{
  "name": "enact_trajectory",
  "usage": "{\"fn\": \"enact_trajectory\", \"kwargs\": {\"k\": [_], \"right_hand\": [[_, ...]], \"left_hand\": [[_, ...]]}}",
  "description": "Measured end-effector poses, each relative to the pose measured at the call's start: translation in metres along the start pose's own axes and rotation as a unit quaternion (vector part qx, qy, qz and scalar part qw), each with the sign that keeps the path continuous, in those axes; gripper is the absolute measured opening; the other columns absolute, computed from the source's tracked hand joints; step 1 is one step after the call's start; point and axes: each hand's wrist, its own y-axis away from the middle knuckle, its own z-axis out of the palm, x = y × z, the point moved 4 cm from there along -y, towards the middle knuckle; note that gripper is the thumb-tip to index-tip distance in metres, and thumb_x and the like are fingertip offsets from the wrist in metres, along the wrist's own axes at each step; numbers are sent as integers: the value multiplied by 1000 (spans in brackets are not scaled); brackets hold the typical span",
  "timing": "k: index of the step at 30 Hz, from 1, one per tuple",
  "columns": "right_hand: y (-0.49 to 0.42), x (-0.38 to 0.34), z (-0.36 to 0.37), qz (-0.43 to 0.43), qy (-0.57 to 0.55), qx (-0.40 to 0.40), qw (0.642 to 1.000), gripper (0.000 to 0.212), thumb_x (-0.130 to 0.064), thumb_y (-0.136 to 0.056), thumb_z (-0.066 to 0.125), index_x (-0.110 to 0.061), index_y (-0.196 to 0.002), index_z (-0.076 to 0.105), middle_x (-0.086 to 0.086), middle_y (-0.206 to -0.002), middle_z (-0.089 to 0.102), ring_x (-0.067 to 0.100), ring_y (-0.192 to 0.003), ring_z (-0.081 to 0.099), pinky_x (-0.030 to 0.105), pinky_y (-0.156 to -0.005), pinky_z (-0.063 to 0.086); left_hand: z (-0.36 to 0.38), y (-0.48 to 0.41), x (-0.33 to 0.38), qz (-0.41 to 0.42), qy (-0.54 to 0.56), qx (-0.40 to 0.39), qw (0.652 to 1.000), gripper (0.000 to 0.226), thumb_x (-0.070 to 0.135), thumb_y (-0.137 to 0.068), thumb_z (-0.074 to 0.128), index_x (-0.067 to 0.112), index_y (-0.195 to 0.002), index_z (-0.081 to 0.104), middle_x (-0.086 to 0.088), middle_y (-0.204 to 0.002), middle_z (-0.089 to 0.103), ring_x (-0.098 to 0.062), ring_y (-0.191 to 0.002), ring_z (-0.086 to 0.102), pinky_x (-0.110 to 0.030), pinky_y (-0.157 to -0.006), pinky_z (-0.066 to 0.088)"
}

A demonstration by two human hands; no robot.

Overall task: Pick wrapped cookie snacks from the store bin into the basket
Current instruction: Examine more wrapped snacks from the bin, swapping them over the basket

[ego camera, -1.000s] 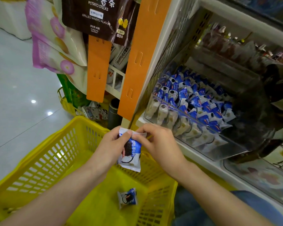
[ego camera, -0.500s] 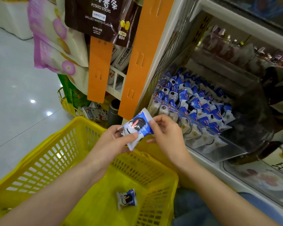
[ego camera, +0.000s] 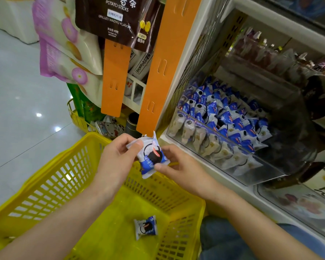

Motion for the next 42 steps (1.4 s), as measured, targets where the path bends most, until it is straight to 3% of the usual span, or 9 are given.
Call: {"fn": "enact_trajectory", "kwargs": {"k": [4, 6, 9, 16, 25, 30, 33, 38, 42], "right_hand": [[3, -12, -8, -60, -75, 57, 994, 21, -19, -88, 61, -26, -106, 56, -13, -95, 61, -2, -90, 58, 20, -82, 50], [5, -15, -10, -74, -75, 70, 992, 10, -20, -87, 62, -21, -97, 62, -5, -86, 65, 6, -82, 62, 26, -75, 53], [5, -15, -11, -70, -74, 93, 990, 5, -19, -85, 64, -15, -85, 67, 3, -79, 68, 20, -77, 65, 36, -70, 54], [2, -10, -12, -36, -160, 90, 982, 15, -13, -85, 65, -22, -73, 66, -10, -62, 66, -1, -58, 58, 12, -52, 44], [15, -27, -12, -253, 260, 186, 913, 20, -30, -86, 60, -12, -79, 65, -4, -75, 60, 7, -72, 53, 23, -62, 46], [9, -17, -16, -148, 95, 208, 962, 8, -25, -86, 64, -18, -82, 64, -13, -75, 59, 2, -73, 55, 11, -61, 42], [5, -9, -23, -81, -18, 241, 967, 8, -20, -88, 60, -21, -81, 59, -8, -75, 62, 7, -71, 60, 21, -57, 50], [2, -4, -21, -7, -162, 204, 965, 15, -9, -91, 55, -22, -82, 54, 5, -82, 63, 12, -71, 62, 20, -52, 53], [-1, -3, -19, 33, -174, 120, 977, 18, -5, -92, 51, -10, -109, 52, 10, -89, 67, 19, -79, 65, 27, -67, 57]], "left_hand": [[9, 5, 0, 49, -70, -77, 993, 18, 15, -89, 56, 4, -74, 55, -6, -64, 57, -8, -63, 51, -23, -59, 42], [13, 8, -4, 43, -82, -110, 990, 16, 16, -89, 57, 12, -74, 58, -8, -67, 60, -11, -66, 55, -35, -61, 45], [15, 8, -6, 54, -87, -128, 987, 19, 15, -90, 57, 21, -71, 58, 3, -63, 60, -6, -62, 55, -29, -58, 44], [14, 10, 3, 118, -169, -121, 971, 21, 22, -92, 55, 24, -71, 55, 13, -54, 53, -1, -50, 44, -12, -45, 31], [16, 5, -7, 14, -94, -129, 987, 30, 22, -92, 52, 17, -63, 52, 0, -57, 44, -16, -61, 39, -34, -58, 33], [19, 3, -9, -63, -37, -157, 985, 6, 21, -90, 56, 16, -90, 59, 0, -79, 71, -8, -75, 67, -19, -60, 52], [19, 5, -17, -131, -85, -178, 972, 27, 20, -84, 66, 18, -106, 51, 0, -97, 68, -13, -85, 67, -23, -63, 54], [8, 1, -12, -121, -77, -117, 983, 25, 10, -86, 62, 9, -109, 53, -17, -97, 65, -16, -66, 61, -24, -55, 53], [2, -4, -9, -110, -24, -58, 992, 17, 14, -90, 57, 13, -107, 57, -13, -105, 64, -13, -83, 62, -21, -59, 56]]}}
